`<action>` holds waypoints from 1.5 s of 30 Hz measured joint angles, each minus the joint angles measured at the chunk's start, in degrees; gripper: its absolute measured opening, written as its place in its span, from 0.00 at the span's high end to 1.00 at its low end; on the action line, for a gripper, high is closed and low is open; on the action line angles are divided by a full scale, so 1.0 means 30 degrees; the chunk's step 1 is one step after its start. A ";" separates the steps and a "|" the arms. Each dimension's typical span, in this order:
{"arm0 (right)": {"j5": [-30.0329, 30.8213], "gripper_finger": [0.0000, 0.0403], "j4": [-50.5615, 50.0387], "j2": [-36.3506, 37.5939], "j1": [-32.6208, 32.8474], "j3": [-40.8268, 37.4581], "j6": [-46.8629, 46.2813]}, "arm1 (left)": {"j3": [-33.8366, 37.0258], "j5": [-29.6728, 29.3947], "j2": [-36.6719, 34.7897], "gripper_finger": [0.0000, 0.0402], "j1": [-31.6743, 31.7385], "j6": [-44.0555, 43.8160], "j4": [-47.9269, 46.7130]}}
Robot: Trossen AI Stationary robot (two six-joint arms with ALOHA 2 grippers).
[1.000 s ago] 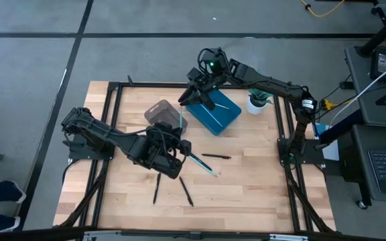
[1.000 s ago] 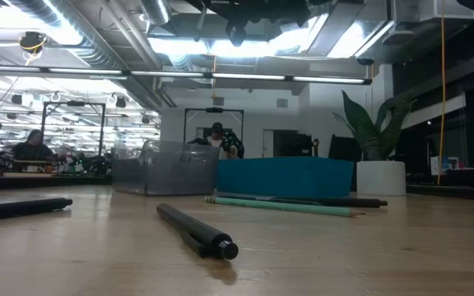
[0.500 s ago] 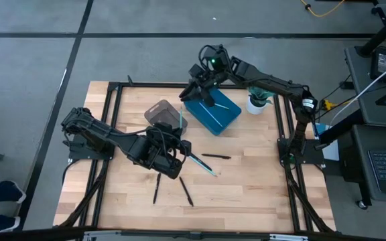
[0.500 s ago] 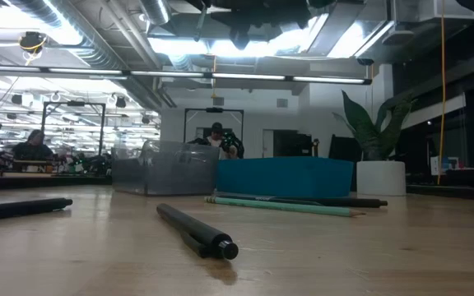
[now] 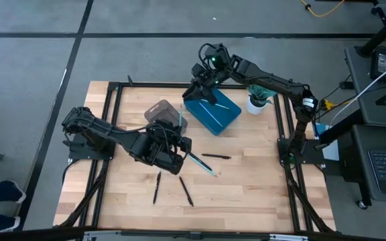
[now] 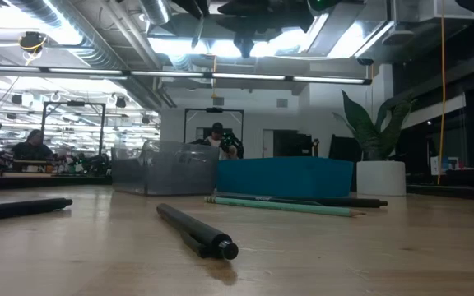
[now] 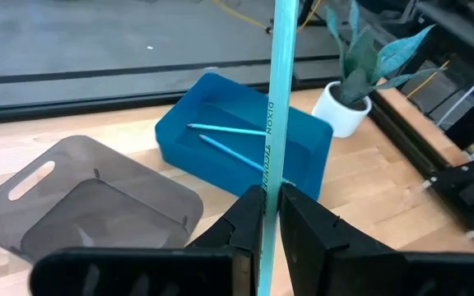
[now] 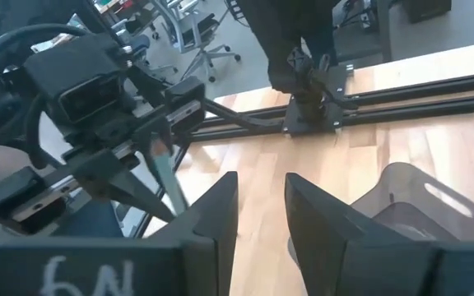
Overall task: Sort pens & pencils
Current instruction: Put the light blue pencil into the blue bin
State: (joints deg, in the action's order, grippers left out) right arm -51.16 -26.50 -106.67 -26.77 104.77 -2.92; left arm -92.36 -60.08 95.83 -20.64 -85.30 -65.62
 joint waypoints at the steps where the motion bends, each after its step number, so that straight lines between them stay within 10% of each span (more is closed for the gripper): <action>1: -0.0019 0.74 -0.0091 0.0000 0.0010 0.0000 0.0007 | 0.0000 0.0100 0.0000 0.90 0.0073 0.0000 -0.0039; 45: -0.0830 0.74 0.0591 0.0015 0.0629 -0.0007 0.0124 | 0.0000 0.0426 0.0000 0.90 0.0862 -0.0015 0.0124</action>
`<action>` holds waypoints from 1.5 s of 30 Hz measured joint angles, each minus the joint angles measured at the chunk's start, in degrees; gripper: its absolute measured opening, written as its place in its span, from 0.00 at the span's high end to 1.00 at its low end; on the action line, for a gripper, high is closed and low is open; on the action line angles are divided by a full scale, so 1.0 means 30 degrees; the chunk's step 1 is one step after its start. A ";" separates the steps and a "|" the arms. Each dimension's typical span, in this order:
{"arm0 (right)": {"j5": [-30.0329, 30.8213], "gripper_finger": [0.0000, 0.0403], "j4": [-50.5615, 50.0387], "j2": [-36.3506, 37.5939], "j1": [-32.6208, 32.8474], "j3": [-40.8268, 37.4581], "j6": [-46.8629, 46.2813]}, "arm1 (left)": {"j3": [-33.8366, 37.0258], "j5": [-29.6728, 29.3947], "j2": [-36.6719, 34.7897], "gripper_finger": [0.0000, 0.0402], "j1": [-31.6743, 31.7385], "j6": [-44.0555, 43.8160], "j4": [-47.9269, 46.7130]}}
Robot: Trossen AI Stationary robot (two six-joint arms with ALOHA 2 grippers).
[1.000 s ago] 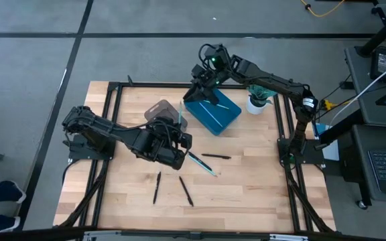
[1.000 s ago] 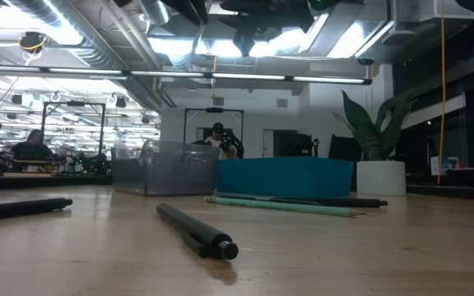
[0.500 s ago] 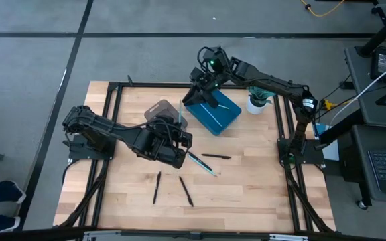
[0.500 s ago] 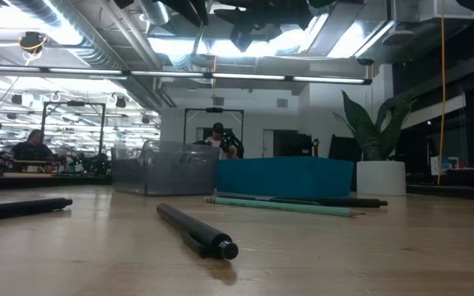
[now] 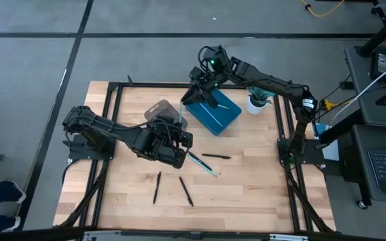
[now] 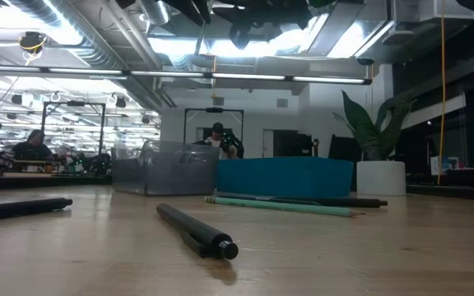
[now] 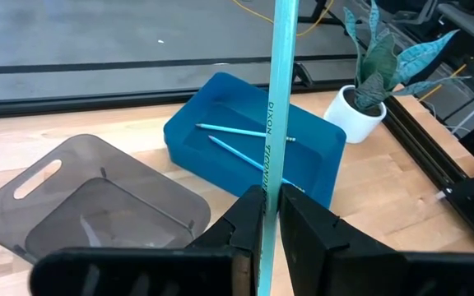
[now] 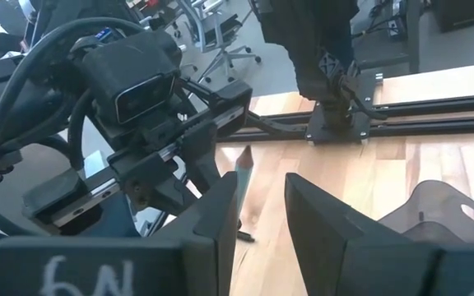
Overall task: Sort pens & pencils
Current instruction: Put the light blue pencil into the blue bin
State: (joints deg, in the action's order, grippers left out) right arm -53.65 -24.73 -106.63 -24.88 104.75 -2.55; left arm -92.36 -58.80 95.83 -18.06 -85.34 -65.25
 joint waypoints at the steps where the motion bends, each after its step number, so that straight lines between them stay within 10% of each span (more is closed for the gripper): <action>1: 0.0024 0.74 0.0028 0.0000 0.0000 0.0000 0.0000 | 0.0000 0.0004 0.0000 0.90 0.0002 0.0000 0.0010; 45: -0.0168 0.74 0.0087 0.0000 0.0372 0.0000 0.0423 | 0.0000 -0.0007 0.0000 0.90 0.0179 0.0007 0.0122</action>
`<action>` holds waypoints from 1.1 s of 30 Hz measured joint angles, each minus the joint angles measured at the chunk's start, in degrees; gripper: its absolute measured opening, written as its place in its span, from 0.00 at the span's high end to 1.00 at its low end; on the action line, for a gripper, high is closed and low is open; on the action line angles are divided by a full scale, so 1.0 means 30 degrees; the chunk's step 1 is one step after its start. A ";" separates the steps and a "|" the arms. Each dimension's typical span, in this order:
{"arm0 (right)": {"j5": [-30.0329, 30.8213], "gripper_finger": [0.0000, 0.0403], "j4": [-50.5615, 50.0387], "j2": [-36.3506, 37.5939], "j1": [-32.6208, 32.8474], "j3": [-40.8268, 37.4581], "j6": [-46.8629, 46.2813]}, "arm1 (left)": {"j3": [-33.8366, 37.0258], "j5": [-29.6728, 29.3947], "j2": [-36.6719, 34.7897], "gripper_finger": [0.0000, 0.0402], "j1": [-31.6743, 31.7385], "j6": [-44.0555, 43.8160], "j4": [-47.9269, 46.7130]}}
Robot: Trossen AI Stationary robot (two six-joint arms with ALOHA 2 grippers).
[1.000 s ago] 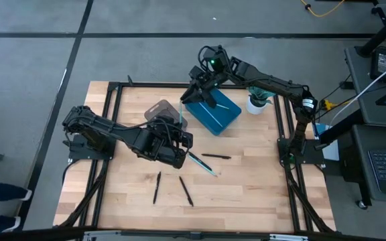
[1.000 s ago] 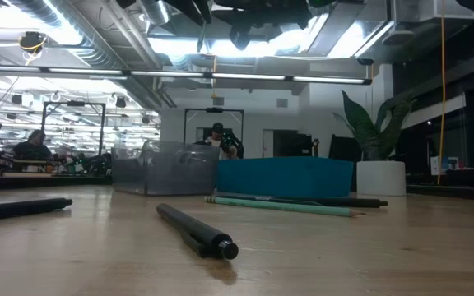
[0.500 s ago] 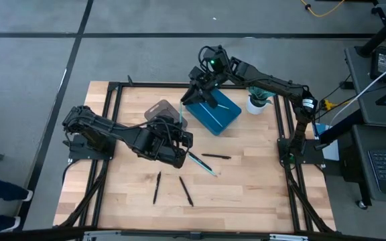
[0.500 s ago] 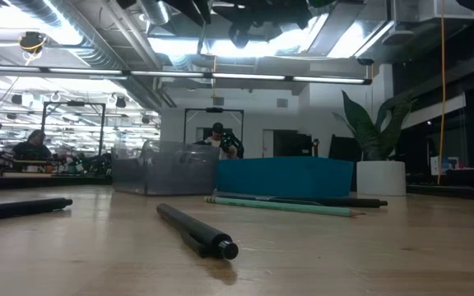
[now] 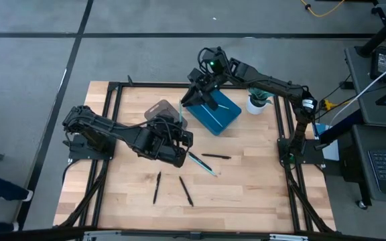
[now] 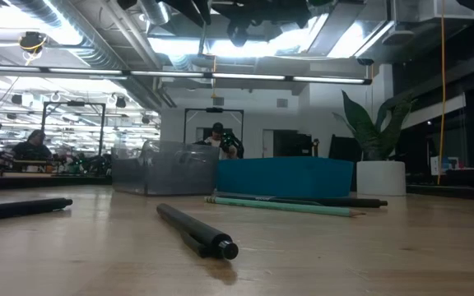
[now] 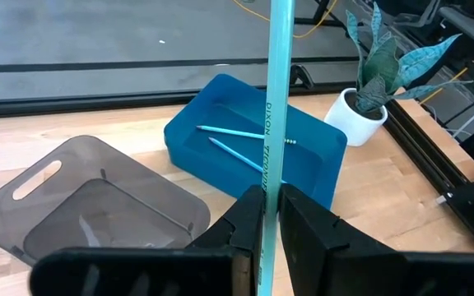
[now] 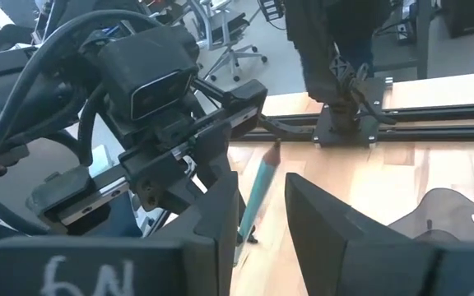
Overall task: Sort pens & pencils
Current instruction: Put the light blue pencil into the blue bin
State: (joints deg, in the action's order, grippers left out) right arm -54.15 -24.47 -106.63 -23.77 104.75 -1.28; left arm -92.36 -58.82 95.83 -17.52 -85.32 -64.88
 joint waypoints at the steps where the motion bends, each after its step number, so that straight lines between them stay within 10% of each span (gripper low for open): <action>1: 0.0000 0.74 0.0000 0.0000 0.0000 0.0000 0.0000 | 0.0000 0.0005 0.0000 0.90 0.0000 0.0000 0.0003; 33: 0.0920 0.74 0.0000 -0.0007 0.0321 0.0000 0.0022 | 0.0000 0.0069 0.0000 0.90 0.0000 0.0000 0.0232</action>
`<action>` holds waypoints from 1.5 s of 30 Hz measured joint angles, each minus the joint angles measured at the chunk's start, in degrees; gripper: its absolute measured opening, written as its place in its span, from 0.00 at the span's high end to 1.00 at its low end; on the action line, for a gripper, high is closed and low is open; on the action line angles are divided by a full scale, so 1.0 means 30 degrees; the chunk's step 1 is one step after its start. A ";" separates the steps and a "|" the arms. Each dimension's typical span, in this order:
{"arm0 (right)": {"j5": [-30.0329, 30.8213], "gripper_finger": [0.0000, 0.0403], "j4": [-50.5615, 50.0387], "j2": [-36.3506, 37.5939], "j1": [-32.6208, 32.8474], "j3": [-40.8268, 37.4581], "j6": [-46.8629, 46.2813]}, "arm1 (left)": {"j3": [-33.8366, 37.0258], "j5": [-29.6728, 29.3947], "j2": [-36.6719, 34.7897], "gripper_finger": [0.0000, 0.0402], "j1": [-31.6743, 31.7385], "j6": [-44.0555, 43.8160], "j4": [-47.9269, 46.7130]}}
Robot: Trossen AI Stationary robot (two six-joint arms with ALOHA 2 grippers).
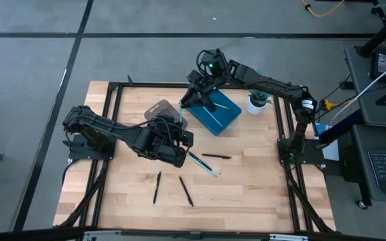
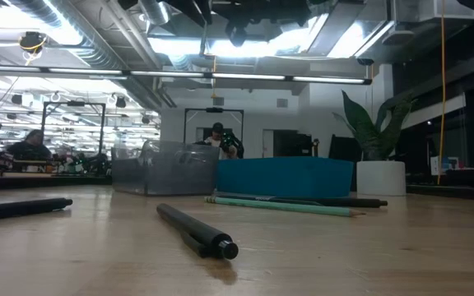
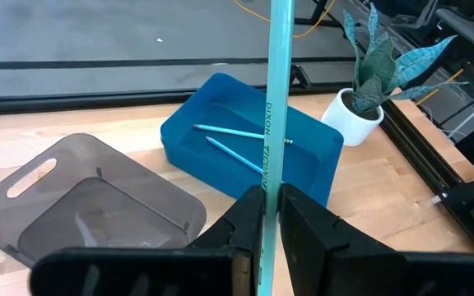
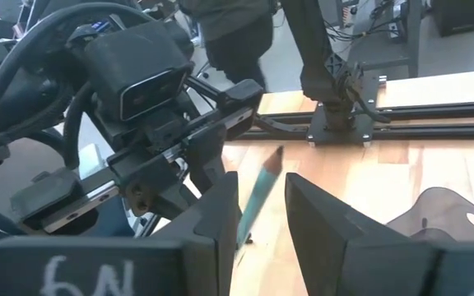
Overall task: Sort pens & pencils
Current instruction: Put the light blue pencil into the blue bin
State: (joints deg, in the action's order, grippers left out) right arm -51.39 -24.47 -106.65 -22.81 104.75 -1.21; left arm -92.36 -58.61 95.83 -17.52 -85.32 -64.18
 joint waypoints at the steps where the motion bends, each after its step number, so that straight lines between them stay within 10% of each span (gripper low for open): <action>1: 0.0020 0.74 0.0000 0.0000 -0.0007 0.0000 0.0000 | 0.0000 0.0049 0.0000 0.90 0.0000 0.0000 0.0000; 36: 0.1259 0.74 -0.0080 -0.0007 0.0095 0.0000 -0.0015 | 0.0000 0.0293 0.0000 0.90 0.0138 0.0007 0.0007; 45: 0.1286 0.90 -0.0073 -0.0007 0.0109 0.0000 0.0059 | 0.0007 0.0293 0.0000 0.90 0.0182 0.0146 0.0239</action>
State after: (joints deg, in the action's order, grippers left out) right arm -47.53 -24.69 -106.67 -22.48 104.75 -1.03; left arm -92.33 -57.74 95.83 -16.97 -84.88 -63.47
